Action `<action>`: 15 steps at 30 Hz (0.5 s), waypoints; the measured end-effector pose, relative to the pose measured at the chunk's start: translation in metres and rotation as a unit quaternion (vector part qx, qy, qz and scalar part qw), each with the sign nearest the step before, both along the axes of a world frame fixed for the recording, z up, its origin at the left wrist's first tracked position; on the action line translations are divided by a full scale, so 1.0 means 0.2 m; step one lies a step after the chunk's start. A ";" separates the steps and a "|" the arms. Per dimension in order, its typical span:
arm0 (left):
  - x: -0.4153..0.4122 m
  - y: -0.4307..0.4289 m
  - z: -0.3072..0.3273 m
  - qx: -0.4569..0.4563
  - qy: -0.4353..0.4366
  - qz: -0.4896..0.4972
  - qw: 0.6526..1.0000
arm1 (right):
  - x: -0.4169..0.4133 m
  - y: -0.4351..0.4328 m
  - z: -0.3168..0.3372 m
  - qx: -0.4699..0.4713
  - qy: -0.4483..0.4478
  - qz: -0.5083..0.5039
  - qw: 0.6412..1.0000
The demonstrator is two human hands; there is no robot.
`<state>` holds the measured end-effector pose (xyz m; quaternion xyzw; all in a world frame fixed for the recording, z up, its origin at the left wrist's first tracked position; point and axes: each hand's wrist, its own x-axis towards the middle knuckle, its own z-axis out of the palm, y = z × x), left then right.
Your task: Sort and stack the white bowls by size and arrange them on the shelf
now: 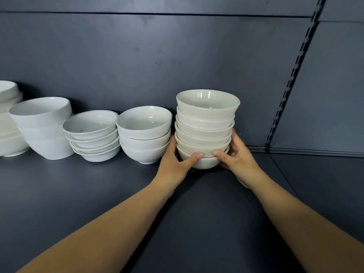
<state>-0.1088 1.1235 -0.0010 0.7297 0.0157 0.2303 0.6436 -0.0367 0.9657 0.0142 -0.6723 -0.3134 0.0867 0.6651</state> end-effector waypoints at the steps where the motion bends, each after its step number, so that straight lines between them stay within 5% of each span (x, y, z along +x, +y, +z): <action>1: 0.01 0.00 0.00 0.000 -0.001 0.004 1.000 | 0.01 0.00 0.00 0.001 0.003 0.003 1.000; 15: 0.03 -0.03 -0.01 0.059 -0.005 0.049 0.997 | 0.08 0.01 -0.06 0.006 0.000 0.009 1.000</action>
